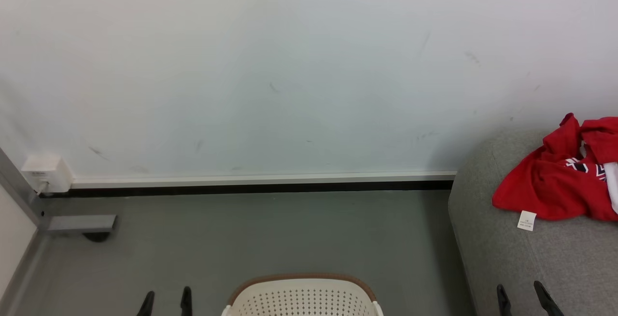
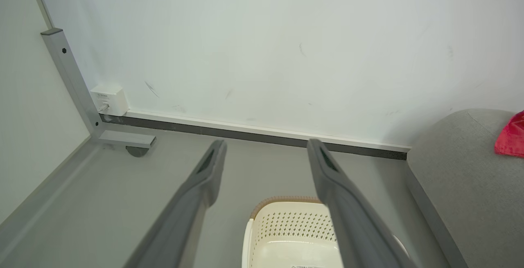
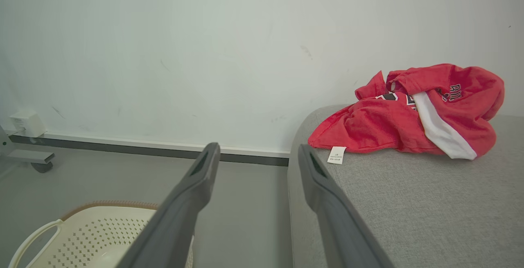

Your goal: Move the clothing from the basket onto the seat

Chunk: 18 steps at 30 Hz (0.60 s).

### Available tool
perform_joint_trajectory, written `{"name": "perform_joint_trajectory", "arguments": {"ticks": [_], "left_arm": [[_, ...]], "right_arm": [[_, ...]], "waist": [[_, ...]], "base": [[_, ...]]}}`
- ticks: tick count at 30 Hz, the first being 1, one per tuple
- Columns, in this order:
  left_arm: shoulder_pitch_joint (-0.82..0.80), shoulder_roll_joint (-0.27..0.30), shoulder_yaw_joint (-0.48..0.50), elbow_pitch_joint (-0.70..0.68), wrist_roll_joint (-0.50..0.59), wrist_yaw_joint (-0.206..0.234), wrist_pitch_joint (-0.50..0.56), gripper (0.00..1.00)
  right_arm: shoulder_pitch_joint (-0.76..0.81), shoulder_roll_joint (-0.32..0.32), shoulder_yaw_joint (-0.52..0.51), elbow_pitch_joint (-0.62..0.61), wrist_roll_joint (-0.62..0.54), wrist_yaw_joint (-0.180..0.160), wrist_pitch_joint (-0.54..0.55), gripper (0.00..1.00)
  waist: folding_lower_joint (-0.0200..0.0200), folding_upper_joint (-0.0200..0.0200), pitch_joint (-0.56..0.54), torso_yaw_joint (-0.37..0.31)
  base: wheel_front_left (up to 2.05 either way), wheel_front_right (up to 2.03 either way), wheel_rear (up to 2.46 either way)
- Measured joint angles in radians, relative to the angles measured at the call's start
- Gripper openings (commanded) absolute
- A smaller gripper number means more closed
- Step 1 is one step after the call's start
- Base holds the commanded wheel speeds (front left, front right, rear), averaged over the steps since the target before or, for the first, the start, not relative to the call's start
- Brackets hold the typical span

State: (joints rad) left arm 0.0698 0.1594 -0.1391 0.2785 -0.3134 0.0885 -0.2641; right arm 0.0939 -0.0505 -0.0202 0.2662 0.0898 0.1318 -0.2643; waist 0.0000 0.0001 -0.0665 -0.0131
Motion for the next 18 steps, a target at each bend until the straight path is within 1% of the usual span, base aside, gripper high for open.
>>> {"name": "perform_joint_trajectory", "arguments": {"ticks": [9,13,18], "left_arm": [[0.0,-0.029,0.034,-0.001,0.044,-0.028,0.0,1.0],[0.0,-0.04,0.04,-0.006,0.058,-0.049,0.0,1.0],[0.0,-0.048,0.054,-0.006,0.075,-0.058,0.0,1.0]], "right_arm": [[-0.002,0.0,0.006,0.01,0.014,0.0,0.0,1.0],[-0.005,0.0,0.009,0.015,0.016,0.0,0.0,1.0],[-0.007,0.0,0.009,0.019,0.017,0.0,0.0,1.0]], "waist": [[0.0,0.0,0.0,0.014],[0.0,0.0,-0.001,0.013],[0.0001,0.0,-0.003,0.009]], "base": [[0.0,0.0,0.0],[0.0,0.0,0.0],[0.0,0.0,0.0]]}}
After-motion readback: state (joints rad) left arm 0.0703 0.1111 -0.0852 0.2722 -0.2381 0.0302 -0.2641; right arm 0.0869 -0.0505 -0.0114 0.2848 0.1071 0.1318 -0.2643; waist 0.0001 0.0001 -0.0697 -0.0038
